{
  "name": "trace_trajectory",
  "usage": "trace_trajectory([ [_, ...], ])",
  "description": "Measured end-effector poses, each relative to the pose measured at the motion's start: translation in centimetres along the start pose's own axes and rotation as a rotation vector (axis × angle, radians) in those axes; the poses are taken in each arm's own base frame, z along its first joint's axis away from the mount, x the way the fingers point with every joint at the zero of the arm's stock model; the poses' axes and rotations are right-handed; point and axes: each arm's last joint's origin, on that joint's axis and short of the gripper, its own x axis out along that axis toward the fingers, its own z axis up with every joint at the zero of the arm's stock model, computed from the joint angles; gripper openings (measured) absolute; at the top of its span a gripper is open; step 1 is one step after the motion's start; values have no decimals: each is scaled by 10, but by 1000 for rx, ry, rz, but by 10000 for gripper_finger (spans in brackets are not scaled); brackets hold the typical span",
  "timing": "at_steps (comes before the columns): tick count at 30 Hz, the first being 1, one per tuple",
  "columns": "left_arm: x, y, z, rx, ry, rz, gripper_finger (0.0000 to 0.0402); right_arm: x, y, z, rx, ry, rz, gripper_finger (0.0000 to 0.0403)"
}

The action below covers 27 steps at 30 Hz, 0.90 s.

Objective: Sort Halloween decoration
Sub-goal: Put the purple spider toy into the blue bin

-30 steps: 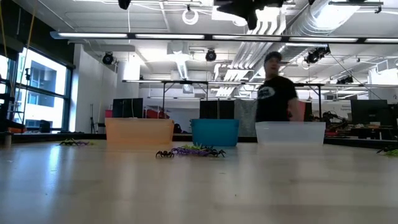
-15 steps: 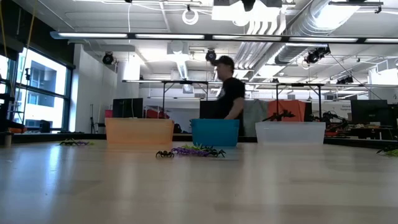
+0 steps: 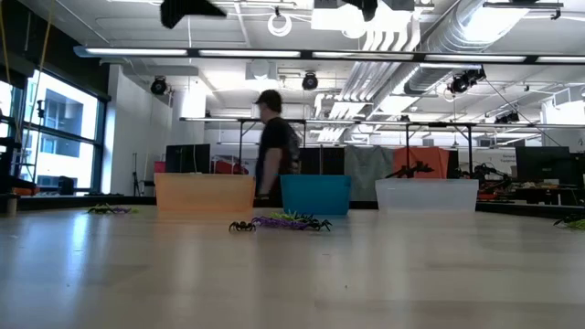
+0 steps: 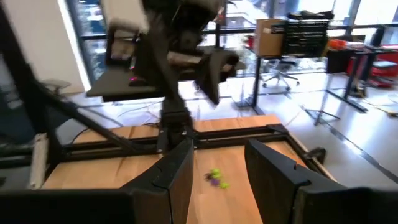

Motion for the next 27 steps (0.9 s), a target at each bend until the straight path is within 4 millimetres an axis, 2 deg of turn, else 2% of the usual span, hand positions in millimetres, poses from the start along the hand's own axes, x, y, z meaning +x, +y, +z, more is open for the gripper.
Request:
trace_trajectory([
  [12,46,42,-56,-107,592,578,227,0,-2,-1,49,5,-55,142],
  [15,60,51,-66,-128,733,622,227,0,-2,-2,66,16,-56,142],
  [22,91,61,-89,-89,922,666,227,0,-2,-7,93,69,-61,142],
  [27,91,71,-121,-125,1016,733,227,-1,-2,-11,91,108,-64,142],
])
